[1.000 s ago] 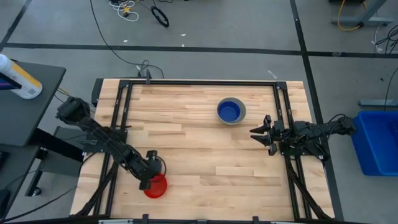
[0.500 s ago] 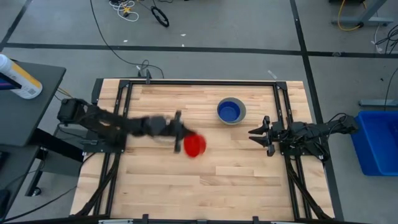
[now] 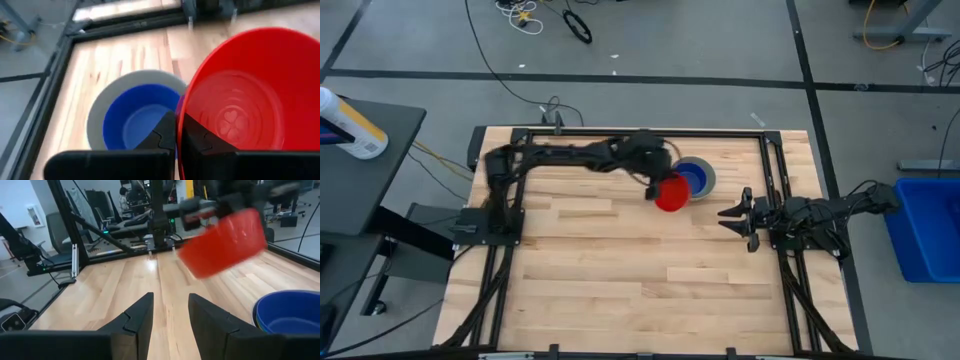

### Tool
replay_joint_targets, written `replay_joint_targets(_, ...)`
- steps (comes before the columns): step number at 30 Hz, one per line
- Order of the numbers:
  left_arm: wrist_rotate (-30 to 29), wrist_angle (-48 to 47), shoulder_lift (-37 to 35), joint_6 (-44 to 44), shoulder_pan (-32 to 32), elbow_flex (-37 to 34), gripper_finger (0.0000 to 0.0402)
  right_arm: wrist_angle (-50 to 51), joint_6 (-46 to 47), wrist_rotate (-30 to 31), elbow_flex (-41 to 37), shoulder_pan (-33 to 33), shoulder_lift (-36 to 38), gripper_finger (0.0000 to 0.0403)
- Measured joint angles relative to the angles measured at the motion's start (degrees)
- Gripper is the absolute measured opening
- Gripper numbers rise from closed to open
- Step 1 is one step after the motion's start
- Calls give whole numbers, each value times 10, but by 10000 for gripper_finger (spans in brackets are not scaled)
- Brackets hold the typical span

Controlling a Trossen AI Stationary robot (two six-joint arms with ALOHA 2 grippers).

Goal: Nest bowls inside each other
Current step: Stack the red bowl on the blue bowl

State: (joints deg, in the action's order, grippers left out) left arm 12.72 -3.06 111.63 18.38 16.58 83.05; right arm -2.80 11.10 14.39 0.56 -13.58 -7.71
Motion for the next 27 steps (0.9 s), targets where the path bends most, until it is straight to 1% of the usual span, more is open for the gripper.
replay_joint_targets(4, 1, -83, 89, 50, 10, 133, 5, -1, 3, 0, 0, 0, -10, 135)
replay_joint_targets(6, 5, -108, 126, 66, 17, 192, 5, 0, 5, -1, 0, 0, -13, 135)
replay_joint_targets(9, 5, -149, 170, 81, 29, 259, 5, 0, 10, -1, 0, 0, -21, 133)
replay_joint_targets(11, 3, -153, 192, 90, 37, 289, 5, 0, 10, -1, 0, 0, -26, 134)
replay_joint_targets(16, 8, -175, 227, 91, 54, 337, 5, -1, 20, -1, 0, 0, -35, 136)
replay_joint_targets(19, -9, -181, 240, 102, 61, 338, 5, 0, 33, -1, 0, 0, -36, 134)
replay_joint_targets(21, -8, -183, 245, 102, 63, 338, 5, -1, 41, -1, 0, 0, -36, 134)
replay_joint_targets(23, -3, -204, 245, 105, 64, 339, 5, 0, 47, -1, 0, 0, -36, 135)
replay_joint_targets(27, -30, -240, 245, 111, 63, 339, 5, -1, 48, -1, 0, 0, -36, 133)
